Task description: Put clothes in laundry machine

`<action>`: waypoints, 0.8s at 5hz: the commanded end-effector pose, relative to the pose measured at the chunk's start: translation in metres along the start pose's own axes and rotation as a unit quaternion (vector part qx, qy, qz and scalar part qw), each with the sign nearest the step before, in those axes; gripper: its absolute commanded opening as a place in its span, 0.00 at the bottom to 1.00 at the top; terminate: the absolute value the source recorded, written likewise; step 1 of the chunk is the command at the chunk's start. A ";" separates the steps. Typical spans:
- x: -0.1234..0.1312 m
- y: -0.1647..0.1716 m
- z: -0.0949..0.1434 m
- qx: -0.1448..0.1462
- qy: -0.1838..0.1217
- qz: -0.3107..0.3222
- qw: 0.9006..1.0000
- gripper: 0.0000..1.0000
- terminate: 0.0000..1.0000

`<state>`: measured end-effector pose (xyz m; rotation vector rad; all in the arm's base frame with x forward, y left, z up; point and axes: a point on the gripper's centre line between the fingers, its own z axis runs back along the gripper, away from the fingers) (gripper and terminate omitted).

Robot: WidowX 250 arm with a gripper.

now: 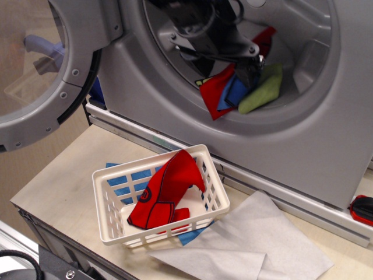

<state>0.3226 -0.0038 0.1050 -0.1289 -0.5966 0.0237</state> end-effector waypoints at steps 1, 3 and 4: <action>-0.008 -0.016 0.049 -0.015 0.057 0.009 0.998 1.00 0.00; -0.008 -0.016 0.049 -0.015 0.057 0.009 0.998 1.00 0.00; -0.008 -0.016 0.049 -0.015 0.057 0.009 0.998 1.00 1.00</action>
